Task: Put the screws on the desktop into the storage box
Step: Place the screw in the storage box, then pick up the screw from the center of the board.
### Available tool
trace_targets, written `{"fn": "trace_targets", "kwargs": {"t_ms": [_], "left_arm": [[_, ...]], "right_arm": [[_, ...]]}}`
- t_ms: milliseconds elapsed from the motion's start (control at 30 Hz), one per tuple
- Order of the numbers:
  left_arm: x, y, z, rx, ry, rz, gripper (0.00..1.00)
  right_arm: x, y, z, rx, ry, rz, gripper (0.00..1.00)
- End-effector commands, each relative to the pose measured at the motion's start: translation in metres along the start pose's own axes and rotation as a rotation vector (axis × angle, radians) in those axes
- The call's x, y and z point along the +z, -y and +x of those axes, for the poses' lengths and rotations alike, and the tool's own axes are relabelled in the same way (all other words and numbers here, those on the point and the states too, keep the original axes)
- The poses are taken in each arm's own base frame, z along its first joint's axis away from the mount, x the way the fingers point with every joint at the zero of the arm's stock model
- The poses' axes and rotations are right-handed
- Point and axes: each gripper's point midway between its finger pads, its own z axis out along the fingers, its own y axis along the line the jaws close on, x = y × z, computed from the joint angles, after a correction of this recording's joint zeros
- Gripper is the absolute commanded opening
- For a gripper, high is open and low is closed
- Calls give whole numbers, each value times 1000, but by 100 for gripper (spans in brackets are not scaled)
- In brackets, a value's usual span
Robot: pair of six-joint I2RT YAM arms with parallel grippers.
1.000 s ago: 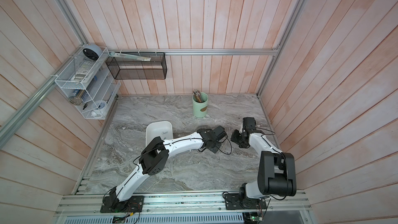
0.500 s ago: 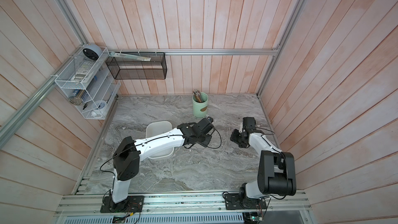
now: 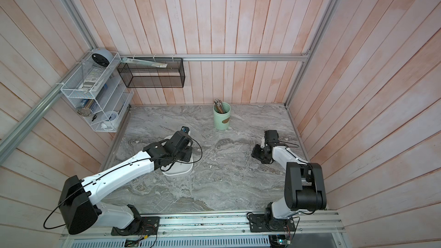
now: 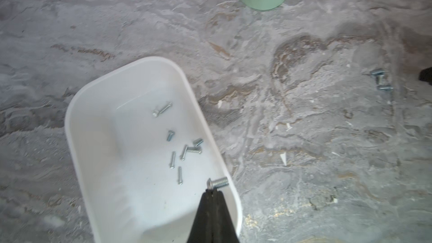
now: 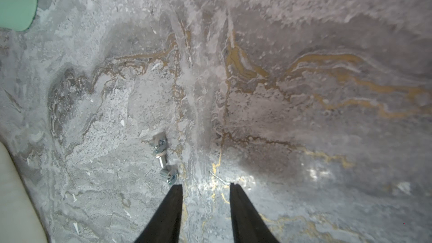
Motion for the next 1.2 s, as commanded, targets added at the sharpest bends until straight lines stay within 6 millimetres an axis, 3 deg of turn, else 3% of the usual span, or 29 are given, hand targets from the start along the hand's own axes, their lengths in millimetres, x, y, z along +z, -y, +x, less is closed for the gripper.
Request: {"fn": "trace_targets", "kwargs": {"t_ms": [0,233,267,333,400,467,600,800,967,1167], "left_arm": [[8,-35,14,-97,-9,-103,0],[37,-65,38,-202,-106,-158,2],[40,-66,40,-211,-113,-155,14],[44,-66,41,-225,-123,-134,50],[42,-66,38,-228,-121,-133,64],[38,-66,33,-229,-117,-133,70],[23,-61,20,-242,-110,-104,71],[-17,-58,3,-249,-65,-40,71],[-43,-64,8,-223,-57,-34,71],[-56,-73,20,-203,-48,-51,71]], "right_arm": [[-5,-10,-6,-54,17,21,40],[-9,-37,2,-166,42,9,40],[-8,-40,4,-177,39,6,40],[-8,-44,6,-204,39,12,40],[-8,-48,9,-229,33,16,40],[-8,-51,10,-251,30,15,40],[-9,-53,11,-281,22,21,41],[-7,-49,15,-315,-26,65,40],[1,-41,19,-333,-65,122,39],[16,-31,20,-310,-105,188,39]]}}
